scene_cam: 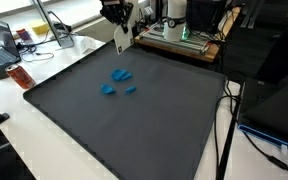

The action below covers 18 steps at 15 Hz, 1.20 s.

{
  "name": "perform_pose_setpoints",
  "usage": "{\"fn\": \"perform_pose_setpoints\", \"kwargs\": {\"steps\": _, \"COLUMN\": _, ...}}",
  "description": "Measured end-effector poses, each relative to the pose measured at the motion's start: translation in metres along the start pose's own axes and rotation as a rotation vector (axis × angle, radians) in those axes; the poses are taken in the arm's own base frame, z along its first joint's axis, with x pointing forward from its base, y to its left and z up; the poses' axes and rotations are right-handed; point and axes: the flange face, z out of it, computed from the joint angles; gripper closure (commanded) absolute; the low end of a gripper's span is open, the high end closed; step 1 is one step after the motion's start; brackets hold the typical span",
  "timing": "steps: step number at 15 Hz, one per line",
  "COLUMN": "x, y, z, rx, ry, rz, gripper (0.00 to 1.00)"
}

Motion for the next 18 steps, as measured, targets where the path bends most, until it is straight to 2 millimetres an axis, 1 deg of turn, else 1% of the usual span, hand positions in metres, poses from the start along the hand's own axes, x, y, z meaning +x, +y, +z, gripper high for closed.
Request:
{"fn": "perform_pose_setpoints", "kwargs": {"steps": 4, "x": -0.028, "y": -0.028, "z": -0.007, "rx": -0.049, "ry": 0.034, "rz": -0.124, "gripper": 0.99}}
{"fn": "perform_pose_setpoints", "kwargs": {"steps": 9, "x": -0.055, "y": -0.05, "z": -0.012, "rx": -0.072, "ry": 0.061, "rz": -0.32, "gripper": 0.99}}
{"fn": "perform_pose_setpoints", "kwargs": {"steps": 10, "x": -0.059, "y": -0.053, "z": -0.013, "rx": -0.075, "ry": 0.064, "rz": -0.366, "gripper": 0.96}}
{"fn": "perform_pose_setpoints", "kwargs": {"steps": 12, "x": -0.067, "y": -0.057, "z": -0.015, "rx": -0.077, "ry": 0.068, "rz": -0.44, "gripper": 0.96}}
{"fn": "perform_pose_setpoints", "kwargs": {"steps": 14, "x": -0.071, "y": -0.057, "z": -0.016, "rx": -0.079, "ry": 0.069, "rz": -0.462, "gripper": 0.96}}
{"fn": "perform_pose_setpoints", "kwargs": {"steps": 18, "x": -0.072, "y": -0.057, "z": -0.016, "rx": -0.08, "ry": 0.07, "rz": -0.47, "gripper": 0.96}}
